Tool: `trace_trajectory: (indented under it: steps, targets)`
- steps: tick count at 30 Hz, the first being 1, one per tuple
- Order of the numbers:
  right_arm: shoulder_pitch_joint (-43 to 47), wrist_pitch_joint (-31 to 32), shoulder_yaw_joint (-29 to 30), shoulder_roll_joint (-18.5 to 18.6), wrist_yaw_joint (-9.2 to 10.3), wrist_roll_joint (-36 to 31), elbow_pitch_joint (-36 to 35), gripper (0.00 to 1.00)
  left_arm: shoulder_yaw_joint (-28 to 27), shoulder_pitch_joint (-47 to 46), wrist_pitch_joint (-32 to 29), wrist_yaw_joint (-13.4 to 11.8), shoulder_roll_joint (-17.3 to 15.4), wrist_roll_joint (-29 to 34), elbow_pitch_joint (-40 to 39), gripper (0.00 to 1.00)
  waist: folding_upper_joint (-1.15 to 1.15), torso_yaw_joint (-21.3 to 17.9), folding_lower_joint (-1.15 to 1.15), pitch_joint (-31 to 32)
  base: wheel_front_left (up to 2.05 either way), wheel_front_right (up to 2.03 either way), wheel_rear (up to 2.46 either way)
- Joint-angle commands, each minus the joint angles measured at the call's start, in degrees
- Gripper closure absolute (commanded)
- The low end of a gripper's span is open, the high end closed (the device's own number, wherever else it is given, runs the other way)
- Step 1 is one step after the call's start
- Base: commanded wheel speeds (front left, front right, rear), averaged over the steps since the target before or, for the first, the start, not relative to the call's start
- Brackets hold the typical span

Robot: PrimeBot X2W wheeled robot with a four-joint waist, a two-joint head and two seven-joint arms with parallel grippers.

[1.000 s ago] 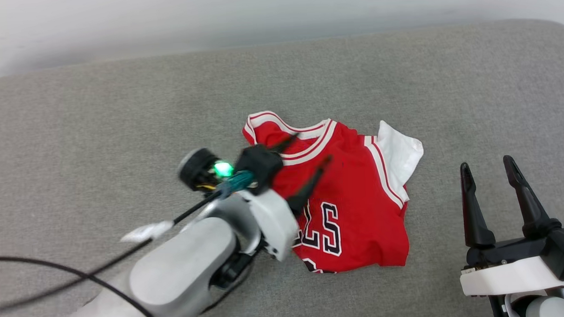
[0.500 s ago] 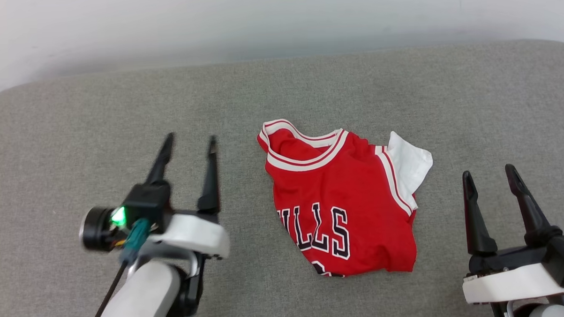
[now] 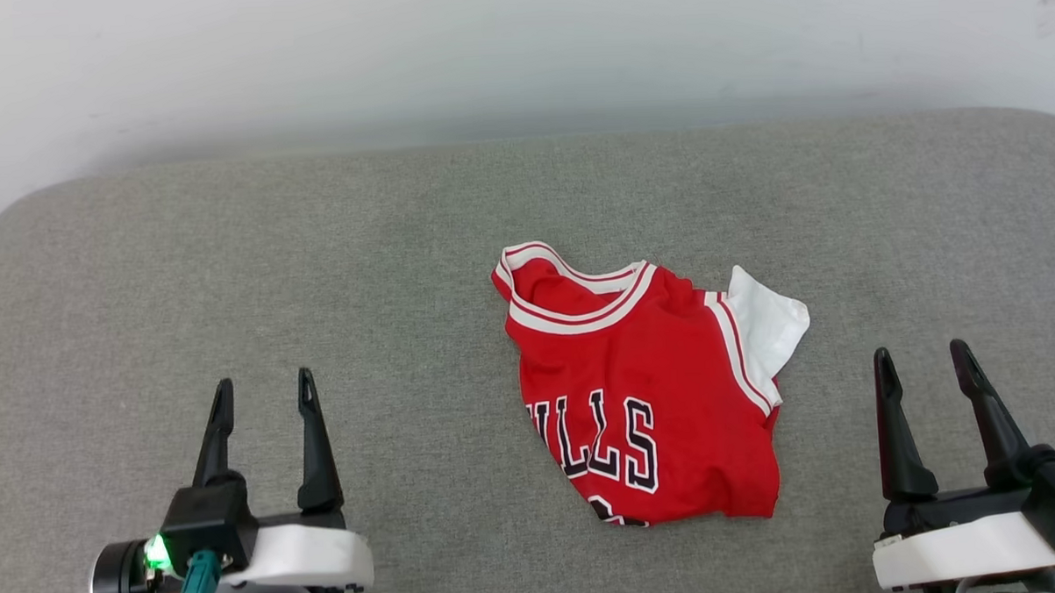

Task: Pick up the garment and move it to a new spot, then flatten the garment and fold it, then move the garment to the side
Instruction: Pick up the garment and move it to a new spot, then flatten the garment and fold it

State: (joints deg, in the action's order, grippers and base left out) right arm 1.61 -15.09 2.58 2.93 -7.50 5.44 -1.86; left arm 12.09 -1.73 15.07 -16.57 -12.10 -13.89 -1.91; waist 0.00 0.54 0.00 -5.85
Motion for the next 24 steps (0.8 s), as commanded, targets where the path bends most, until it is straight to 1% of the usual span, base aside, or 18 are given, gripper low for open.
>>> trace_trajectory:
  steps: [1,5,9,14,24]
  targets:
    - [1.02,-0.12,0.03,-0.08,0.03,0.58,0.23,0.00,-1.18,1.32,0.14,0.83,0.96,1.40,-0.33,0.00,0.00,0.05,0.00,0.25,0.00,0.00,0.00]
    - [1.57,-0.12,-0.03,-0.08,0.02,1.09,0.52,0.00,-3.95,4.07,0.14,3.19,3.69,4.77,-0.85,0.00,0.00,0.11,0.00,0.79,0.00,0.00,0.00]
    - [2.50,-0.12,-0.07,-0.08,0.02,1.65,0.76,0.00,-5.48,6.16,0.15,5.46,5.27,7.49,-1.12,0.00,0.00,0.16,0.00,1.22,0.00,0.00,0.00]
    - [3.58,-0.12,-0.51,-0.08,0.02,1.52,0.51,0.00,-7.37,7.94,0.15,7.04,6.55,9.63,-1.59,0.00,0.00,0.04,0.00,1.61,0.00,0.00,0.00]
    - [5.22,-0.12,-0.43,-0.08,0.02,1.98,0.20,0.00,-8.89,9.99,0.15,9.31,8.27,11.15,-1.74,0.00,0.00,0.30,0.00,2.28,0.00,0.00,0.00]
